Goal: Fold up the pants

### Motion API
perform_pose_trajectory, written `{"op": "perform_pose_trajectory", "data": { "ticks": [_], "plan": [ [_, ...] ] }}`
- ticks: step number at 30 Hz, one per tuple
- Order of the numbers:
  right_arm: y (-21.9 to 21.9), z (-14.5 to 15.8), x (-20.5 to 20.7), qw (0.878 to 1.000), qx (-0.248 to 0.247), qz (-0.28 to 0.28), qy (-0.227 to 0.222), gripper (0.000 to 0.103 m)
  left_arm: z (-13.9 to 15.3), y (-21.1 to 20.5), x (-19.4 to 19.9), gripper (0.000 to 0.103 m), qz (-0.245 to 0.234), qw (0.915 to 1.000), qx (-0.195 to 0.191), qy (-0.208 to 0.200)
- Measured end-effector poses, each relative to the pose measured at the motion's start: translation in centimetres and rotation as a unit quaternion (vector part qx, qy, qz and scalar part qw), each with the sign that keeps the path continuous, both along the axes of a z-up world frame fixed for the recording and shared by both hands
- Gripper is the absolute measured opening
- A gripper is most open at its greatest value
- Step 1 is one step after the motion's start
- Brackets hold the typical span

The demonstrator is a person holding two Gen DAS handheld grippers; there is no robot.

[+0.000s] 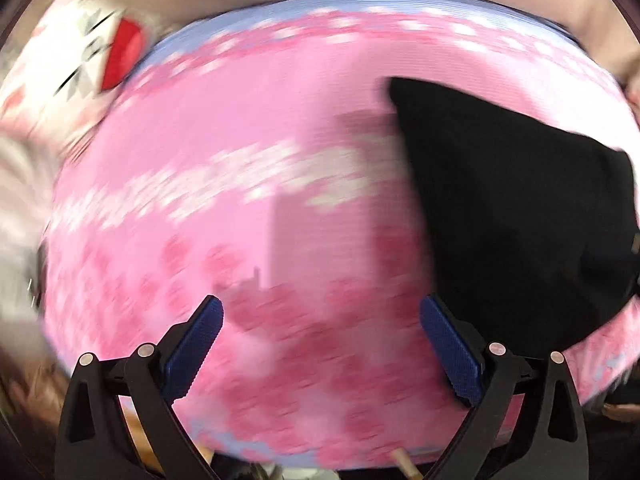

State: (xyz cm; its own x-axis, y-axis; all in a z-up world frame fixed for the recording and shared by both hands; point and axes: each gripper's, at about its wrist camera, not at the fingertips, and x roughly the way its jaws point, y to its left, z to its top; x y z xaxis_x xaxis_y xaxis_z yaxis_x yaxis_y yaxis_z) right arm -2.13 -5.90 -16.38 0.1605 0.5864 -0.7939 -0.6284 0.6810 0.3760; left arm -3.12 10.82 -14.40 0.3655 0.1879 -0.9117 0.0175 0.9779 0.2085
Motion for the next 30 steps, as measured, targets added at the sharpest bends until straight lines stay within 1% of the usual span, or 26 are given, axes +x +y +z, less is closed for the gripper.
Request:
{"op": "perform_pose_trajectory", "data": {
  "ticks": [1,2,4,6,7,9,11,13,14,16,17,18,19,20,21,22,23,25,26,28,29,30],
  "plan": [
    [1.7,-0.7,-0.4,1.000,-0.013,0.026,0.004,0.007,0.2,1.4,-0.2,0.098,0.022,0.9998,-0.004,-0.002],
    [3.8,-1.8,-0.8,0.998,-0.036,0.054,0.010,0.007,0.3,2.2,-0.3,0.098,0.034,0.9994,-0.007,-0.004],
    [6.4,-3.6,-1.1,0.995,-0.068,0.077,0.009,0.007,0.6,3.8,-0.4,0.098,0.056,0.9983,-0.013,-0.010],
    [7.5,-4.1,-0.8,0.994,-0.058,0.088,0.011,0.005,0.8,4.5,-0.2,0.098,0.062,0.9979,-0.011,-0.016],
    [7.9,-4.2,-0.4,0.994,-0.050,0.090,0.022,0.003,0.9,4.8,-0.4,0.098,0.062,0.9979,-0.009,-0.019],
    [8.5,-4.6,0.4,0.995,-0.028,0.084,0.051,0.003,1.1,4.8,-0.4,0.098,0.061,0.9978,-0.002,-0.026],
    [8.8,-4.3,0.8,0.995,-0.027,0.084,0.055,0.003,1.3,4.6,-0.1,0.098,0.058,0.9979,-0.003,-0.031],
    [6.7,-2.7,0.5,0.997,-0.013,0.063,0.048,0.003,1.6,4.4,0.2,0.098,0.051,0.9981,-0.008,-0.033],
    [5.0,-1.7,0.2,0.998,-0.008,0.043,0.036,0.003,1.9,4.0,0.2,0.098,0.046,0.9982,-0.014,-0.036],
    [-0.9,0.4,0.1,0.999,-0.010,-0.043,0.002,0.004,2.5,2.5,0.4,0.098,0.024,0.9982,-0.035,-0.043],
    [-4.1,1.0,0.3,0.995,-0.015,-0.099,-0.010,0.007,2.5,1.8,0.6,0.097,0.015,0.9982,-0.038,-0.044],
    [-8.3,1.5,0.3,0.984,-0.032,-0.175,-0.023,0.011,2.4,0.8,0.8,0.097,0.002,0.9983,-0.042,-0.042],
    [-11.7,1.9,0.1,0.970,-0.052,-0.235,-0.037,0.029,2.2,-0.3,1.1,0.097,-0.010,0.9983,-0.045,-0.037],
    [-14.8,2.2,-0.3,0.954,-0.066,-0.287,-0.053,0.056,2.0,-1.2,1.2,0.097,-0.019,0.9983,-0.046,-0.032],
    [-17.5,2.2,-0.7,0.942,-0.068,-0.322,-0.059,0.067,1.7,-2.2,1.4,0.097,-0.030,0.9980,-0.048,-0.028],
    [-19.1,1.8,-0.7,0.941,-0.061,-0.330,-0.047,0.073,1.3,-3.5,1.6,0.097,-0.047,0.9973,-0.052,-0.022],
    [-19.8,1.3,-0.5,0.944,-0.051,-0.323,-0.033,0.072,1.0,-4.4,1.8,0.097,-0.060,0.9966,-0.054,-0.016],
    [-20.1,0.4,-0.2,0.950,-0.036,-0.309,-0.033,0.071,0.3,-6.5,2.1,0.097,-0.089,0.9949,-0.047,-0.006],
    [-19.4,0.2,0.5,0.953,-0.033,-0.298,-0.035,0.067,-0.1,-7.3,2.3,0.097,-0.099,0.9942,-0.042,-0.002],
    [-18.1,-1.4,1.4,0.957,-0.036,-0.288,-0.026,0.067,-0.8,-8.7,2.7,0.097,-0.113,0.9930,-0.033,0.005],
    [-17.7,-2.4,2.0,0.959,-0.023,-0.284,-0.011,0.063,-1.1,-9.0,2.9,0.097,-0.116,0.9927,-0.033,0.010],
    [-17.3,-2.9,2.0,0.960,-0.014,-0.281,-0.003,0.057,-1.3,-9.3,3.0,0.097,-0.117,0.9925,-0.034,0.011]
  ]
}}
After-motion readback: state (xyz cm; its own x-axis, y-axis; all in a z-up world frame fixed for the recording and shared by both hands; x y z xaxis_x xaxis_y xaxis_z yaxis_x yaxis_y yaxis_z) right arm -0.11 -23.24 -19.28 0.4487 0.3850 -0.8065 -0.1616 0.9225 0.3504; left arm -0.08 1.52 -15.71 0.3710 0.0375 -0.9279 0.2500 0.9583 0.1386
